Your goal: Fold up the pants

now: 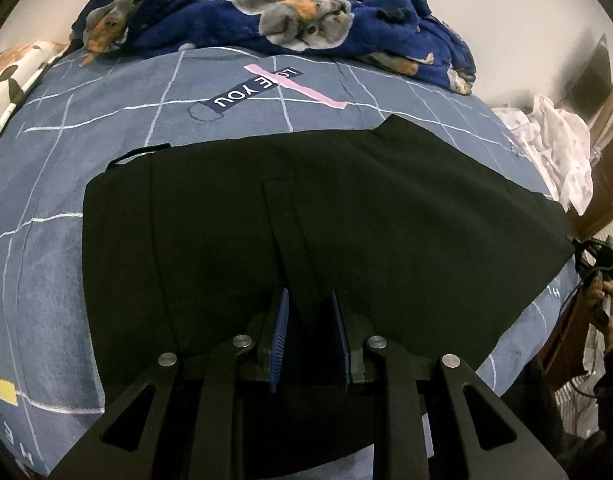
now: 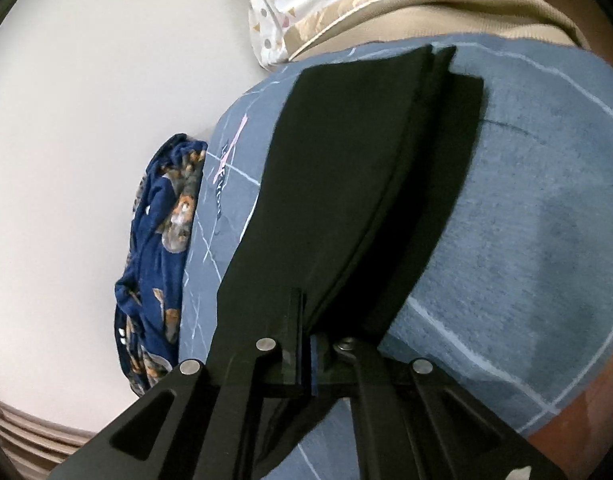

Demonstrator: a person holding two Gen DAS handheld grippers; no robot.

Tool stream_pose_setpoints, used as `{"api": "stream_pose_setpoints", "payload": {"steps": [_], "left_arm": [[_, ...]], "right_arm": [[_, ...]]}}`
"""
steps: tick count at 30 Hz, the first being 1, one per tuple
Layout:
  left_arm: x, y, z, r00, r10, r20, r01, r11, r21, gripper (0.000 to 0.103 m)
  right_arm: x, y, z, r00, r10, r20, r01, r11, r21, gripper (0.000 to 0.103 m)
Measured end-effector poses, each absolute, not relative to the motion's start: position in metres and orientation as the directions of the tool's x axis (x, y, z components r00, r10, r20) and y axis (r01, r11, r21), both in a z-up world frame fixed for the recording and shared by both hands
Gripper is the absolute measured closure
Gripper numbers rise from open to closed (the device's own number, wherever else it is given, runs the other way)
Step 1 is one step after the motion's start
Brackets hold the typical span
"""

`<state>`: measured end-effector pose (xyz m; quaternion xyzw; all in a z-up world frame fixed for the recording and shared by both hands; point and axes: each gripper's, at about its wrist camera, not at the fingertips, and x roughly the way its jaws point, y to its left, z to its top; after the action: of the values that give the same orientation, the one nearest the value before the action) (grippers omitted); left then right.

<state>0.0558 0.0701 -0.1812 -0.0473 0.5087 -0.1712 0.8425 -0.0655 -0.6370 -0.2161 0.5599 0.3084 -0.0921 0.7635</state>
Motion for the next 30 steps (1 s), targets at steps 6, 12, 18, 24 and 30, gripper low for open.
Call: {"api": "stream_pose_setpoints", "payload": {"steps": [6, 12, 18, 24, 30], "left_arm": [[0.057, 0.068, -0.181, 0.419, -0.332, -0.845, 0.251, 0.937, -0.243, 0.08], [0.057, 0.067, -0.18, 0.418, -0.332, -0.846, 0.256, 0.936, -0.241, 0.077], [0.054, 0.062, -0.181, 0.422, -0.336, -0.842, 0.28, 0.932, -0.231, 0.066], [0.051, 0.051, -0.181, 0.429, -0.318, -0.846, 0.319, 0.929, -0.187, 0.054], [0.052, 0.052, -0.179, 0.406, -0.33, -0.852, 0.342, 0.92, -0.193, 0.052]], "right_arm": [[-0.058, -0.642, -0.219, 0.799, 0.239, -0.553, 0.451, 0.37, 0.812, 0.099], [-0.071, -0.658, -0.225, 0.831, 0.27, -0.487, 0.424, 0.26, 0.867, 0.093], [-0.066, -0.624, -0.221, 0.805, 0.411, -0.427, 0.338, 0.273, 0.9, 0.087], [-0.049, -0.583, -0.223, 0.766, 0.454, -0.454, 0.326, 0.335, 0.884, 0.095], [-0.064, -0.574, -0.2, 0.768, 0.383, -0.514, 0.361, 0.405, 0.84, 0.099]]}}
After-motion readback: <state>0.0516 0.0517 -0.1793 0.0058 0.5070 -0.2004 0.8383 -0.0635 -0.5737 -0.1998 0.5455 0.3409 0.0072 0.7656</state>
